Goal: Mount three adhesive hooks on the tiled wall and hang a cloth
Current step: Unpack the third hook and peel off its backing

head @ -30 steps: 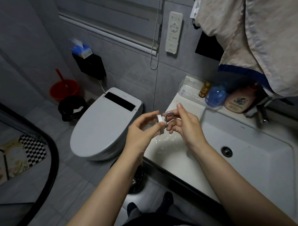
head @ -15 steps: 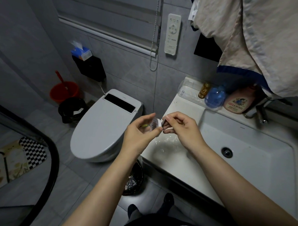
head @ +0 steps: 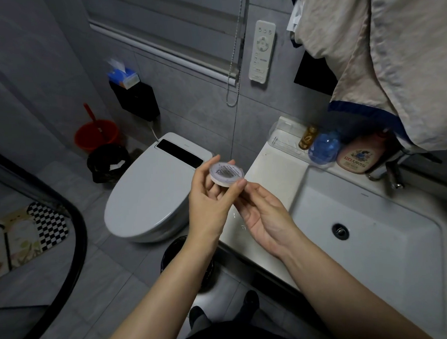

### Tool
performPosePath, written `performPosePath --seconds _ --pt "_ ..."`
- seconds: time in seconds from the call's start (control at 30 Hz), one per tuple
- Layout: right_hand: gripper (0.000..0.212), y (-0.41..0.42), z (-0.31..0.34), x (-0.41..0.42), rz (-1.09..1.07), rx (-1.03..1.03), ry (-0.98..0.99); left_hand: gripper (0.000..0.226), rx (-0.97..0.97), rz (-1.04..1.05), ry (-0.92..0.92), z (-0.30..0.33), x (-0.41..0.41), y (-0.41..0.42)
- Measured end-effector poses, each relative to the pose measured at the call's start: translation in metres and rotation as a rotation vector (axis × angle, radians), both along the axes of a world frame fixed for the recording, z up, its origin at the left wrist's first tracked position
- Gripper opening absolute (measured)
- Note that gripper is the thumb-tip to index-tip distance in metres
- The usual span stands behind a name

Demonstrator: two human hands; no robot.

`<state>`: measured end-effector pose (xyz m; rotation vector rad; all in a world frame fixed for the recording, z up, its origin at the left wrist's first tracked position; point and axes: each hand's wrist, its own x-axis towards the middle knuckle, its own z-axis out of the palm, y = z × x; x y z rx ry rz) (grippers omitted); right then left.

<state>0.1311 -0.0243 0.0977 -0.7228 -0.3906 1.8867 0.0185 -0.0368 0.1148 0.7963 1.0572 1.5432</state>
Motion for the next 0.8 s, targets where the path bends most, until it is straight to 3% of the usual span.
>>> performPosePath --seconds 0.17,0.27,0.5,0.63,0.8 --pt "0.038 0.000 -0.001 0.004 0.007 -0.021 0.006 0.063 0.054 -0.057 -0.001 0.002 -0.003 -0.001" --pt "0.025 -0.002 0.000 0.006 0.079 -0.007 -0.113 0.053 0.049 -0.059 0.028 0.001 -0.004 0.000" --pt "0.029 0.019 0.019 0.026 -0.036 0.157 -0.374 0.052 0.062 -0.073 0.141 -0.004 -0.009 -0.002" --pt "0.039 0.023 0.036 0.030 0.109 0.333 -0.556 0.054 0.070 -0.115 0.218 -0.006 -0.009 -0.004" --pt "0.055 0.021 0.039 0.027 0.262 0.390 -0.589 0.057 0.035 -0.179 0.240 -0.008 -0.008 -0.006"
